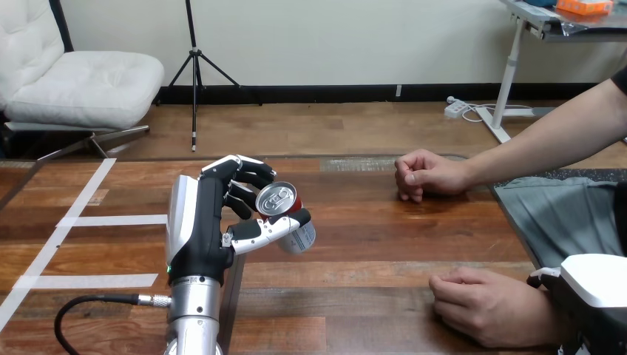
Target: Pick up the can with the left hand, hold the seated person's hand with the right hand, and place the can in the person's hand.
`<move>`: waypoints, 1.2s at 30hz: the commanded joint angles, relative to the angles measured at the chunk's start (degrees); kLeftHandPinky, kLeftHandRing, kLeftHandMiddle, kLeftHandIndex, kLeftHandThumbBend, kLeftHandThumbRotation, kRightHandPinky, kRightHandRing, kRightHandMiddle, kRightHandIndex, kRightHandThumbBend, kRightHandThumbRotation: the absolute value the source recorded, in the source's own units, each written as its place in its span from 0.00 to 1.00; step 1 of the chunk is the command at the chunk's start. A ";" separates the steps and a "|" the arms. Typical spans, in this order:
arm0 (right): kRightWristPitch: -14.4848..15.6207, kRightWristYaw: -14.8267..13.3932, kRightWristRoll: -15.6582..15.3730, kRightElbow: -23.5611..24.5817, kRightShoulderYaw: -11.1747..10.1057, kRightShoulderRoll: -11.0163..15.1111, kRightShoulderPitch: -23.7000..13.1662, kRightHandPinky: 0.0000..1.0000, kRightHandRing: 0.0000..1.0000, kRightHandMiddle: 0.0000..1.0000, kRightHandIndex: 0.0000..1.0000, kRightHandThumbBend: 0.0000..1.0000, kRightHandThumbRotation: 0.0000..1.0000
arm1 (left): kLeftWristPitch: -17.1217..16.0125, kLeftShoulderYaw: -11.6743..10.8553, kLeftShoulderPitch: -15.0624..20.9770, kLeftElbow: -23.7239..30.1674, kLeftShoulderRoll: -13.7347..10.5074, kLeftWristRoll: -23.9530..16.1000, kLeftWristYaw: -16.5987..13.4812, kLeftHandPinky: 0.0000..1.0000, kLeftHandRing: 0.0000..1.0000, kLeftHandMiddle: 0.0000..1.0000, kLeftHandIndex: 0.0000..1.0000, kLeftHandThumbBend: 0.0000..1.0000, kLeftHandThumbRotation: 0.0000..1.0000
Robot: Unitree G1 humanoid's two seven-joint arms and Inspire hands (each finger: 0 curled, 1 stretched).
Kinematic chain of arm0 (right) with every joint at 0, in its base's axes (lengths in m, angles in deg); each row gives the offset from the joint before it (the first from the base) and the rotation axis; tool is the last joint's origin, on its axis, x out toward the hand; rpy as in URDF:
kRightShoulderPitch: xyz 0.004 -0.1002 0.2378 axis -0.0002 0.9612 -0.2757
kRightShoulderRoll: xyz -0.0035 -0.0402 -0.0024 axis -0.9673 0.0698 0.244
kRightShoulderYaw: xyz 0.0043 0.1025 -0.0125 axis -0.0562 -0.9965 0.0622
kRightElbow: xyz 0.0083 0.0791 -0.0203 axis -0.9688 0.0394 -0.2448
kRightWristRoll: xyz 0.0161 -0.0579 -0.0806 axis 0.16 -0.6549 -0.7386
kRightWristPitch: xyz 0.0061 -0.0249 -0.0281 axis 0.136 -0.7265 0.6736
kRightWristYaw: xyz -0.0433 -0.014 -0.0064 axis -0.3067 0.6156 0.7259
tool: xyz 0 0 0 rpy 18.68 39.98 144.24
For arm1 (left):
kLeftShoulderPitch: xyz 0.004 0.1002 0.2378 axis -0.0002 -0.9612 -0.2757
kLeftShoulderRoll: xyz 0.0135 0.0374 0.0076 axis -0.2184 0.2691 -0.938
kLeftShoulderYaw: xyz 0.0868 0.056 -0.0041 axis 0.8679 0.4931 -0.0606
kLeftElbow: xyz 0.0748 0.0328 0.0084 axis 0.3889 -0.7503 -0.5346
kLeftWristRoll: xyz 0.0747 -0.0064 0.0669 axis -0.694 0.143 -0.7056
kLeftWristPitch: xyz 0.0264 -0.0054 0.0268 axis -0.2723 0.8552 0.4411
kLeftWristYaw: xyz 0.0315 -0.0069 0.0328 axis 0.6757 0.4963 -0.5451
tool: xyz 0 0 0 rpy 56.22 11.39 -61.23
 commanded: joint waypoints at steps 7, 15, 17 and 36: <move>-0.34 -4.06 0.26 -3.69 0.64 1.38 -2.47 0.76 0.83 0.84 0.80 0.80 0.07 | -2.31 -1.06 2.79 4.14 -0.41 0.11 -0.15 0.34 0.40 0.46 0.50 0.71 0.00; -0.80 -7.68 1.51 -5.64 0.29 1.19 -2.96 0.62 0.75 0.78 0.74 0.77 0.03 | -2.19 -1.13 2.80 4.00 -0.45 0.24 -0.06 0.34 0.40 0.46 0.50 0.71 0.00; -0.74 -7.92 1.69 -5.83 0.33 1.26 -3.04 0.59 0.74 0.77 0.73 0.76 0.02 | -2.12 -1.13 2.79 4.02 -0.44 0.25 -0.04 0.34 0.40 0.46 0.50 0.71 0.00; -0.32 -12.83 2.61 -9.53 0.90 1.02 -4.23 0.21 0.37 0.51 0.60 0.76 0.00 | -2.08 -1.10 2.92 3.98 -0.45 0.15 -0.07 0.34 0.40 0.46 0.50 0.71 0.00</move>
